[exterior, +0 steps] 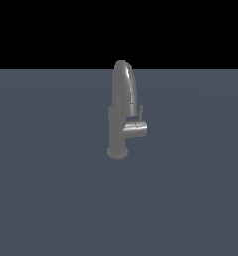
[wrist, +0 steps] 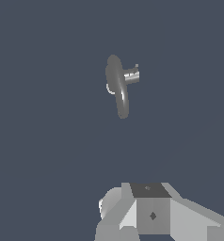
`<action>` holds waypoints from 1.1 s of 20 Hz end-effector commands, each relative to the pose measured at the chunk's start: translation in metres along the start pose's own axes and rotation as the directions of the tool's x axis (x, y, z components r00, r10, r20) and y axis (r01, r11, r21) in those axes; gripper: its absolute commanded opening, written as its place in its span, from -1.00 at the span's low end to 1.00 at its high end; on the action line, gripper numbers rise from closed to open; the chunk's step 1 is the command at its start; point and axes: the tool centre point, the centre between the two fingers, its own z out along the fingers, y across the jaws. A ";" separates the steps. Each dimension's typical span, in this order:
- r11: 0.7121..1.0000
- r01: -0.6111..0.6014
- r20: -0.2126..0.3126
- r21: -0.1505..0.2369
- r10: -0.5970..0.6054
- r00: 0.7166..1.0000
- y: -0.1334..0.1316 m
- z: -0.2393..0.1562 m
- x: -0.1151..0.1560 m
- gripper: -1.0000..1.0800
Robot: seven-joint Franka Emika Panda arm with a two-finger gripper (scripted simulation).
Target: Turn on the faucet by rotating a designated handle.
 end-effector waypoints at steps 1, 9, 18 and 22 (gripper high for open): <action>1.000 0.000 0.000 0.000 0.000 1.000 0.000 0.000 0.000 -1.00; 1.000 -0.019 0.022 0.016 0.019 1.000 0.000 0.002 0.008 -1.00; 0.993 -0.091 0.105 0.071 0.083 0.991 0.001 0.009 0.038 -1.00; 0.984 -0.142 0.163 0.106 0.124 0.979 0.003 0.016 0.057 -1.00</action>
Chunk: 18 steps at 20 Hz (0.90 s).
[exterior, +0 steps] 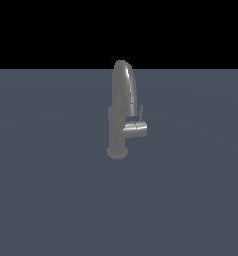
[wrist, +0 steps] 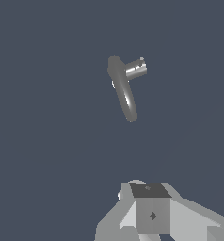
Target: Turn on the faucet by rotating a designated handle.
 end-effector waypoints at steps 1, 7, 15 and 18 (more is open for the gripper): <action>0.999 -0.031 0.037 0.026 0.031 0.999 0.000 0.003 0.014 -1.00; 0.990 -0.113 0.131 0.087 0.101 0.986 0.002 0.012 0.047 -1.00; 0.960 -0.232 0.264 0.158 0.185 0.947 0.007 0.029 0.090 -1.00; 0.943 -0.278 0.316 0.181 0.212 0.925 0.009 0.037 0.106 -1.00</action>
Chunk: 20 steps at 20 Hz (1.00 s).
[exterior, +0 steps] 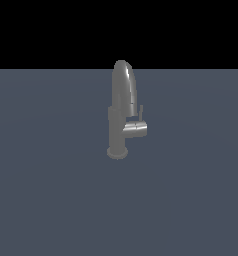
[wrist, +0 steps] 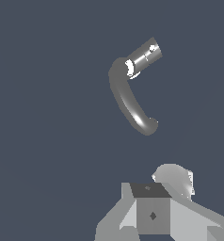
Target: Turn on the faucet by rotating a designated handle.
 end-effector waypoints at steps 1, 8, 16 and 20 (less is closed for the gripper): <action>0.999 -0.035 0.041 0.030 0.033 0.999 0.000 0.003 0.015 -1.00; 0.985 -0.138 0.162 0.108 0.119 0.980 0.003 0.014 0.057 -1.00; 0.945 -0.270 0.313 0.184 0.204 0.927 0.009 0.035 0.104 -1.00; 0.914 -0.343 0.395 0.215 0.240 0.887 0.014 0.049 0.127 -1.00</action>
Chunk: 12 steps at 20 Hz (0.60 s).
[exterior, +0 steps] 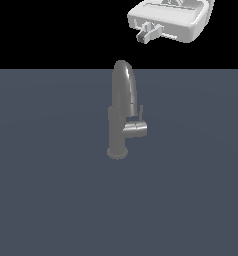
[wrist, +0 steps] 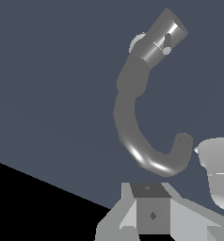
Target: Turn on the faucet by rotating a designated handle.
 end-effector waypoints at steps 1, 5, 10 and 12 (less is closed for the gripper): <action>0.999 -0.040 0.050 0.036 0.038 0.998 0.000 0.003 0.018 -1.00; 0.989 -0.113 0.135 0.093 0.100 0.986 0.002 0.011 0.046 -1.00; 0.963 -0.218 0.256 0.158 0.173 0.951 0.006 0.025 0.084 -1.00; 0.948 -0.263 0.306 0.181 0.200 0.931 0.009 0.032 0.099 -1.00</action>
